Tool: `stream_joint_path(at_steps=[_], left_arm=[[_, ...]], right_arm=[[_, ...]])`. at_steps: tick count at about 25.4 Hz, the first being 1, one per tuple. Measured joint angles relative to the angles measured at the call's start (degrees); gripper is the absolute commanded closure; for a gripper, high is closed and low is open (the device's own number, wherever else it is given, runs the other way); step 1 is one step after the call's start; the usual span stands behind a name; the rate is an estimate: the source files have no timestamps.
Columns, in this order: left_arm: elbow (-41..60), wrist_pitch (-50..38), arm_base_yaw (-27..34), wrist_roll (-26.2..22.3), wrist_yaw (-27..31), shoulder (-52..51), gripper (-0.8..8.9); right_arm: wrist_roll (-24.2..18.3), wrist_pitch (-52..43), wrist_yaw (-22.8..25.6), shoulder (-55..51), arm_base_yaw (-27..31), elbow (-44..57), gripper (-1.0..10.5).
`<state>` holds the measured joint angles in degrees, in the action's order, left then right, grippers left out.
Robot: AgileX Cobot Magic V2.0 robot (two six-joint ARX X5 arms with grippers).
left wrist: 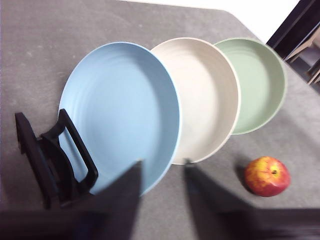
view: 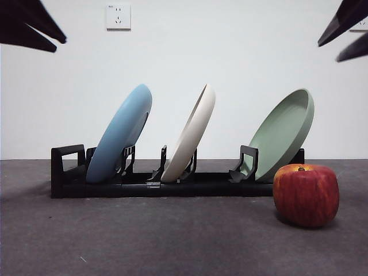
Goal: Take the blue plate from the plate rack,put the plate on the table,take the apple from the table,put the apple in the plate
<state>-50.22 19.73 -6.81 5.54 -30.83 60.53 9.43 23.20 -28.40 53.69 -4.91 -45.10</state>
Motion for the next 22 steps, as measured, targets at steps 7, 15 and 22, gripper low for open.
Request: stream_joint_path(at_steps=[7,15,22], left_arm=[[-11.3,3.17,-6.49,-0.02,5.01,13.05,5.62],[-24.04,4.68,-12.13,-0.22,8.22,28.02,5.62],[-24.3,4.63,-13.66,-0.48,10.12,33.7,6.76]], right_arm=[[-0.02,-0.02,-0.07,0.02,0.0,0.0,6.6],[-0.02,1.09,-0.07,0.02,0.0,0.0,6.6],[-0.02,3.02,-0.02,0.02,0.0,0.0,6.6]])
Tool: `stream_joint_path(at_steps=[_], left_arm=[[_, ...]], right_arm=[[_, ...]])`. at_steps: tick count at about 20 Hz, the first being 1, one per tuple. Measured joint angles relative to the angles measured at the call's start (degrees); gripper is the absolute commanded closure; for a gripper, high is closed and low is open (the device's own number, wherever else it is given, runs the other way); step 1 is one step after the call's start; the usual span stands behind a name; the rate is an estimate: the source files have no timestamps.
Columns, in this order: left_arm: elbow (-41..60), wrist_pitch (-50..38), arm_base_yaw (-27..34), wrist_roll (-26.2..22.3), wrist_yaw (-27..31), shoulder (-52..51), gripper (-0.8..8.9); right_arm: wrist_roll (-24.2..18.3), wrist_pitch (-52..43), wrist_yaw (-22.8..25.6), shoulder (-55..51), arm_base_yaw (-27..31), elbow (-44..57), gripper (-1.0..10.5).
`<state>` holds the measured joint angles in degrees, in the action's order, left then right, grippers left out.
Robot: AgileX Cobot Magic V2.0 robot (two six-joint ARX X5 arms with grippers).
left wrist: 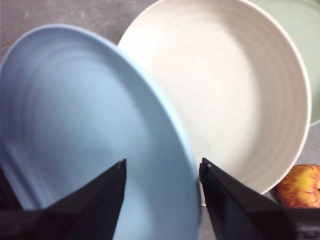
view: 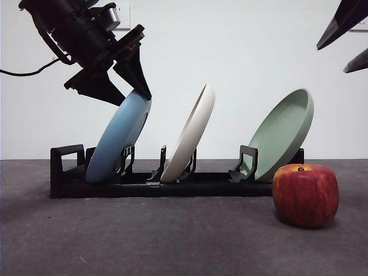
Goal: Take the blue plate from the plate rack,put the plate on the table,take the apple from the table,put the apple in the plate
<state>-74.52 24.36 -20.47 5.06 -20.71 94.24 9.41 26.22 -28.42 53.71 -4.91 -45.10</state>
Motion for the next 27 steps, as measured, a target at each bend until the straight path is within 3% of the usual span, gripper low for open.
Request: stream_joint_path(at_steps=[2,8,13,18,21,24,27], left_arm=[[0.0,0.0,-0.48,-0.24,-0.33,0.0,8.3],[-0.37,0.57,-1.4,-0.59,0.15,-0.74,8.22],[-8.52,10.36,-1.77,-1.03,-0.15,-1.42,8.22],[-18.64,23.37,-4.5,-6.25,-0.24,-5.77,8.22],[-19.56,26.95,-7.39,-8.22,-0.15,-10.73,8.22],[-19.56,31.93,-12.44,-10.23,4.66,-16.26,8.22],[-19.56,36.59,-21.59,-12.52,16.26,-21.09,8.22]], right_arm=[[0.0,0.02,0.02,0.0,0.0,-0.02,6.6],[0.0,0.39,0.2,0.0,0.0,-0.02,6.6],[-0.46,1.49,0.37,0.0,0.0,-0.02,6.6],[-1.31,1.49,0.37,0.0,0.0,-0.02,6.6],[-1.33,1.49,0.37,0.0,0.0,-0.02,6.6],[-1.36,1.49,1.16,0.0,0.0,-0.02,6.6],[-1.51,1.49,6.45,0.0,0.0,-0.02,6.6]])
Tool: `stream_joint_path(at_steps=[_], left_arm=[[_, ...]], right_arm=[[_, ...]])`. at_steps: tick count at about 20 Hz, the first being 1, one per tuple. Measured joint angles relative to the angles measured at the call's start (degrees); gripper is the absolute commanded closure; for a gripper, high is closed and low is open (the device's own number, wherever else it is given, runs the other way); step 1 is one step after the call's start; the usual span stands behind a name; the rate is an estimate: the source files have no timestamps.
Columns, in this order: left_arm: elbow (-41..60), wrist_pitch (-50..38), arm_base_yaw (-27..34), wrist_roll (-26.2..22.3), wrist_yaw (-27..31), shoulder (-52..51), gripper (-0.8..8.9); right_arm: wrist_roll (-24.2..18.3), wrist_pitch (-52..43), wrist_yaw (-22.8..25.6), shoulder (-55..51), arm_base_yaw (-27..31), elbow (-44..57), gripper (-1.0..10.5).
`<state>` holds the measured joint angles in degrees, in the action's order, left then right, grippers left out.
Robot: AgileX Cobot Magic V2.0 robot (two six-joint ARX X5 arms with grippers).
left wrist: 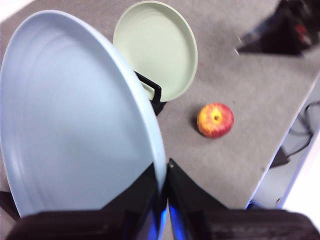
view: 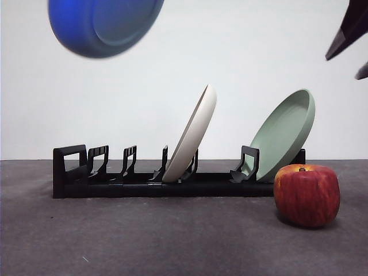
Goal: Take the blue plate from the plate rack,put the plate on the table,take the apple from the table,put the apple in the plate
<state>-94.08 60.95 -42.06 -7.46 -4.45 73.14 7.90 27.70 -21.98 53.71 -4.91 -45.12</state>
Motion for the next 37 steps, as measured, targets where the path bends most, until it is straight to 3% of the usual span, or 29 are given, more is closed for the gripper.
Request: stream_joint_path(at_steps=[4,8,11,16,20,27,28,30,31,37], left_arm=[[2.47,0.31,-13.27,0.42,9.94,-3.32,8.22],[13.62,-2.69,-22.73,4.87,23.54,-2.91,8.22],[24.72,-10.84,-26.53,8.59,24.44,-2.21,8.22],[38.1,-20.81,-27.06,11.19,24.87,1.18,8.22],[43.01,-27.5,-26.99,10.97,24.9,6.14,8.22],[43.04,-37.2,-26.58,4.42,27.56,19.17,7.98],[43.04,-37.2,-26.45,4.02,27.39,19.76,7.13],[43.04,-37.18,-26.27,4.02,26.51,19.63,4.46],[43.04,-37.07,-26.14,4.04,26.47,19.63,3.75],[41.16,-36.15,-25.86,4.31,29.35,13.73,3.77]], right_arm=[[0.0,0.02,1.18,0.0,0.0,0.0,6.6],[0.0,0.07,1.18,0.0,0.0,0.0,6.6],[0.0,0.15,1.18,0.0,0.0,0.0,6.6],[-0.02,1.53,1.18,0.0,0.0,0.0,6.6],[0.0,1.57,1.18,0.0,0.0,0.0,6.6],[0.0,2.43,1.03,0.0,0.0,0.0,6.6],[0.0,2.89,1.03,0.0,0.0,0.0,6.6],[0.0,3.56,1.01,0.0,0.0,0.0,6.6],[0.0,4.02,0.98,0.02,0.0,0.0,6.6],[0.0,4.72,0.98,0.0,-1.14,0.0,6.6]])
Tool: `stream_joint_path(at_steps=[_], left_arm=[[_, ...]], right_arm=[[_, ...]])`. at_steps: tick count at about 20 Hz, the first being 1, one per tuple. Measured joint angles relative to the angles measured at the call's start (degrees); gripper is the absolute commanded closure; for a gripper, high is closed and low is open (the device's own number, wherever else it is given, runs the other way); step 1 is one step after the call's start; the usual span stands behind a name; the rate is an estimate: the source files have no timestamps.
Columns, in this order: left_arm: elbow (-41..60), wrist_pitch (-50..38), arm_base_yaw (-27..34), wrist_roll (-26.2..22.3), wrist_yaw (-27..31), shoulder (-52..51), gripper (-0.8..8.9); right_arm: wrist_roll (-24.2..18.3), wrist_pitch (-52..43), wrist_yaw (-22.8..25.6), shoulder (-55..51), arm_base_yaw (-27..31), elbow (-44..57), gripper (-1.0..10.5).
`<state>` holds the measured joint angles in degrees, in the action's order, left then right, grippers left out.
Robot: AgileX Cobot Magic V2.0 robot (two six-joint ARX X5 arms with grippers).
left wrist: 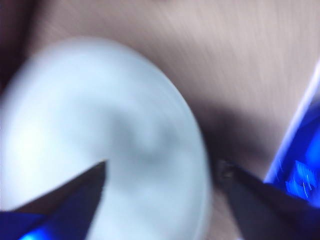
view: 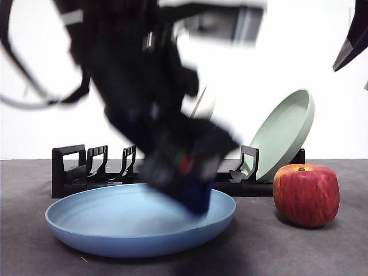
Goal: Take the blue plate from the plate rack,put the plate on the table,take the apple from the table,put the apple in the plate
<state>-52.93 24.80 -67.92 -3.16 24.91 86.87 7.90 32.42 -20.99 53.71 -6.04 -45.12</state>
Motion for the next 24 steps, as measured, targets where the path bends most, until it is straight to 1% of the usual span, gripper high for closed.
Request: stream_joint_path(at_steps=[2,5,6,7,12,15,17,18,20,24], left_arm=[[-2.01,0.07,0.0,0.02,2.71,-5.46,3.77],[-5.03,0.48,0.68,0.17,7.1,-15.5,3.77],[-5.68,0.83,1.2,0.17,8.02,-18.58,3.77],[-6.6,1.49,2.12,0.15,9.14,-22.25,3.77],[-10.27,4.9,8.28,0.15,12.92,-37.0,3.77],[-11.96,6.27,10.91,0.15,13.97,-44.46,3.77],[-12.02,7.02,11.19,0.15,14.01,-48.22,3.78],[-12.09,7.56,11.23,0.15,14.14,-50.31,3.77],[-12.35,9.01,11.23,0.17,14.16,-52.41,3.78],[-12.33,13.86,11.23,1.44,14.14,-52.87,3.78]], right_arm=[[-0.07,0.09,0.04,0.0,-1.38,0.0,6.5],[-0.68,0.09,0.61,0.0,-5.6,0.0,4.6],[-0.85,0.13,1.75,0.07,-6.97,-0.07,4.2],[-1.09,0.13,3.87,0.31,-8.7,-0.35,3.7],[-2.25,1.36,12.81,4.17,-16.76,-3.45,3.7],[-2.93,4.57,18.01,10.99,-20.44,-6.62,3.7],[-3.04,5.64,20.31,16.22,-21.79,-7.93,3.7],[-3.06,6.38,21.2,19.19,-22.36,-8.46,3.7],[-3.23,6.38,21.22,24.26,-22.86,-8.66,3.7],[-3.23,6.45,21.22,32.96,-22.88,-8.66,3.8]])
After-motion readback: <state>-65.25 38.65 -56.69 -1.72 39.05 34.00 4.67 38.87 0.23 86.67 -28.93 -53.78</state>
